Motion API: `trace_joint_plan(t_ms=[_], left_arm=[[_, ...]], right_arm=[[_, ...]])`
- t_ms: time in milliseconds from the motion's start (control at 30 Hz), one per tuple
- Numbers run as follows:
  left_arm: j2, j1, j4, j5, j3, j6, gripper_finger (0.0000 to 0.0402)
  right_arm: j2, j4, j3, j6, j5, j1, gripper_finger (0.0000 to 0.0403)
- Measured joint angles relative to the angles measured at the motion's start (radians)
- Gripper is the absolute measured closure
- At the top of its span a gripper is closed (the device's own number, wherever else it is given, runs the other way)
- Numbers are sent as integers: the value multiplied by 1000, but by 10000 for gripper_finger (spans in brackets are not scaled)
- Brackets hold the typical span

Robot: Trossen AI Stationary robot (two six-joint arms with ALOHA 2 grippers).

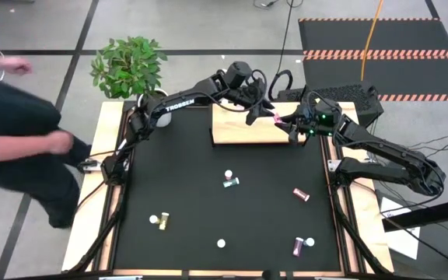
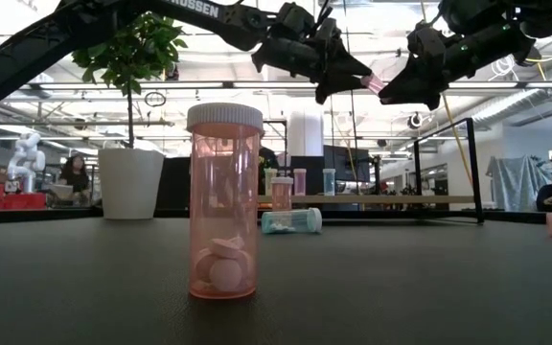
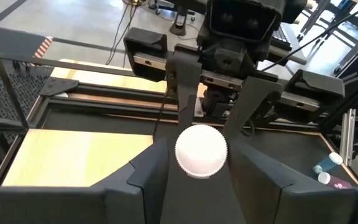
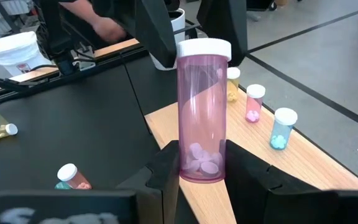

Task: Pick and place medicine bottles onto shelf by color
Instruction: Put the top pink pill bottle on the shelf aligned with the other pink pill bottle

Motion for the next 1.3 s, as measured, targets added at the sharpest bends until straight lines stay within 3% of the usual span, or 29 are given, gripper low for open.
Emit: trace_joint_plan(t_ms=[300,600,1000,1300], left_arm=[[0,-1,21,2,0,8,249],[0,-1,22,2,0,9,287],[0,-8,16,-6,0,8,230],[0,-10,17,-11,0,7,262]], right_arm=[[0,0,0,0,0,0,300],[1,0,0,8,0,0,300],[1,20,-1,7,-2,0,300],[0,35,-1,9,-4,0,300]])
